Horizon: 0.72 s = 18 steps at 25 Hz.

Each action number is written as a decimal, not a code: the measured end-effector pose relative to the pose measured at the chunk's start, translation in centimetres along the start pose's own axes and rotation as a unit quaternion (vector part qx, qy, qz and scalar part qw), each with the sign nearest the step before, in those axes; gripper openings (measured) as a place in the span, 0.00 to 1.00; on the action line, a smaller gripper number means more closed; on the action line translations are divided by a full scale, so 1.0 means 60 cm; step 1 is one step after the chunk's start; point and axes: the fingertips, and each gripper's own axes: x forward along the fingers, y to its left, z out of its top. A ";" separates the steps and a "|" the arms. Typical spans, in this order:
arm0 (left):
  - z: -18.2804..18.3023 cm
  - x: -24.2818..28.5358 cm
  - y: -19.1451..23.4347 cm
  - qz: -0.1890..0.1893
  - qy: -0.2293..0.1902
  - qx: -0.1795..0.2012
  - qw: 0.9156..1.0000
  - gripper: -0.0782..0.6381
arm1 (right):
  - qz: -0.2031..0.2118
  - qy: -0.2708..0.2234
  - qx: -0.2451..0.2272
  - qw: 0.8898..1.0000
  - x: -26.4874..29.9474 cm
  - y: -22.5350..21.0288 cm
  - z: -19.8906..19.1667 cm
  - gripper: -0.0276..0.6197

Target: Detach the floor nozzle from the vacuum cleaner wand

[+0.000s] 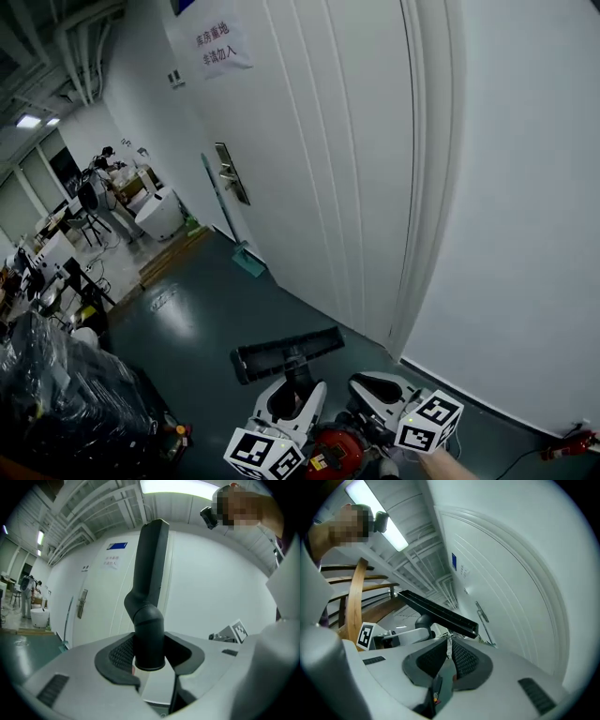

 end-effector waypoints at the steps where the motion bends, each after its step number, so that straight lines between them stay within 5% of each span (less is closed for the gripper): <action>1: 0.018 -0.009 -0.009 0.005 -0.010 0.001 1.000 0.36 | 0.005 -0.005 -0.004 1.000 -0.003 0.015 0.019 0.11; 10: 0.109 -0.084 -0.080 0.035 -0.044 0.045 0.997 0.36 | 0.028 -0.044 -0.031 0.998 -0.037 0.112 0.121 0.07; 18: 0.140 -0.128 -0.110 0.041 -0.064 0.068 0.995 0.36 | 0.040 -0.055 -0.057 0.996 -0.051 0.163 0.143 0.07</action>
